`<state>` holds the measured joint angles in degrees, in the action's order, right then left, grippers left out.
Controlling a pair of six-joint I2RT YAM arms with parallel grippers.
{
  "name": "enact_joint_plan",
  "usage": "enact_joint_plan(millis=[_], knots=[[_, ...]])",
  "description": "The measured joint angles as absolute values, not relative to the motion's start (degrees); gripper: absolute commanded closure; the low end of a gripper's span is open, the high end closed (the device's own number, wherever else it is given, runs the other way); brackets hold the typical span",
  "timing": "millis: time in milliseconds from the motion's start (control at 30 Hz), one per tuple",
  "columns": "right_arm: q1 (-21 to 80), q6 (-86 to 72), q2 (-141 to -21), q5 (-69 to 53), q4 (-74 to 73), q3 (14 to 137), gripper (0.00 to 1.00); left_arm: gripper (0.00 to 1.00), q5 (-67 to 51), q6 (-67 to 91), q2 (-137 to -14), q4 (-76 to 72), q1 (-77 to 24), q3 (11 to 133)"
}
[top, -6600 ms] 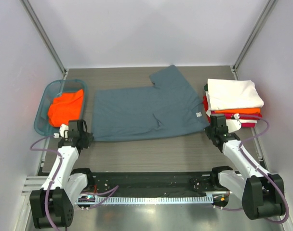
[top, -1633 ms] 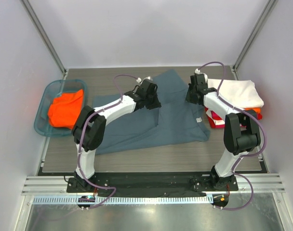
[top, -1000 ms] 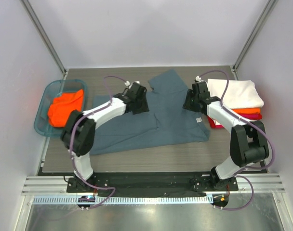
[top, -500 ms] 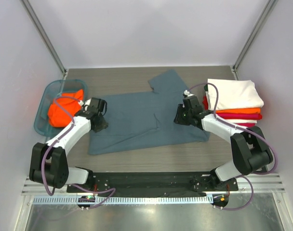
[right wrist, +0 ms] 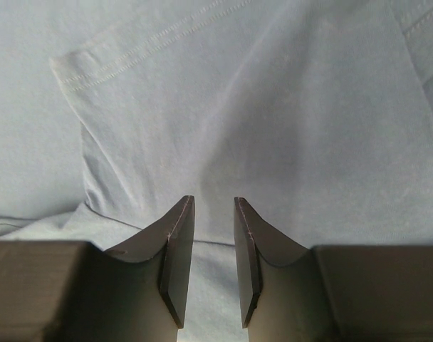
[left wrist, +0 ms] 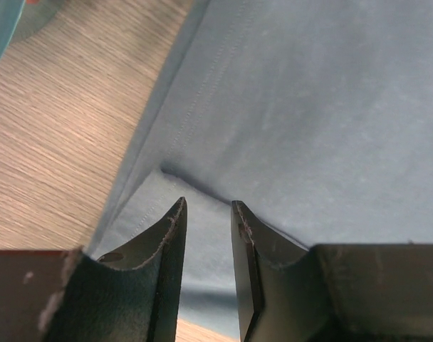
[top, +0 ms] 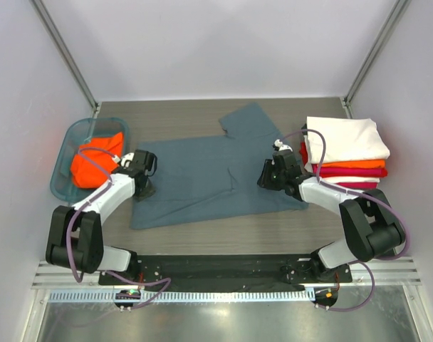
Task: Fold and stack the t-shirts
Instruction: Fold the tshirt
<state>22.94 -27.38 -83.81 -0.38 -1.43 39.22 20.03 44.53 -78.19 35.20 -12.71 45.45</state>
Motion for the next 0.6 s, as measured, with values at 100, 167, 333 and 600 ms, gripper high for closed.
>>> enact_joint_plan(millis=[100, 167, 333, 600], knots=[[22.9, -27.4, -83.7, -0.4, -0.5, 39.2, 0.66, 0.70, 20.6, 44.9, -80.0, 35.2, -12.2, 45.5], [22.9, -27.4, -83.5, -0.4, -0.1, 39.1, 0.66, 0.70, 20.9, 45.1, -80.9, 35.2, -11.9, 45.5], [22.9, -27.5, -83.1, -0.4, 0.4, 38.6, 0.66, 0.71, 21.3, 46.2, -82.5, 35.2, -11.5, 45.5], [22.9, -27.6, -83.1, 0.4, 0.4, 38.2, 0.66, 0.87, 22.4, 47.6, -86.2, 36.4, -11.2, 46.1]])
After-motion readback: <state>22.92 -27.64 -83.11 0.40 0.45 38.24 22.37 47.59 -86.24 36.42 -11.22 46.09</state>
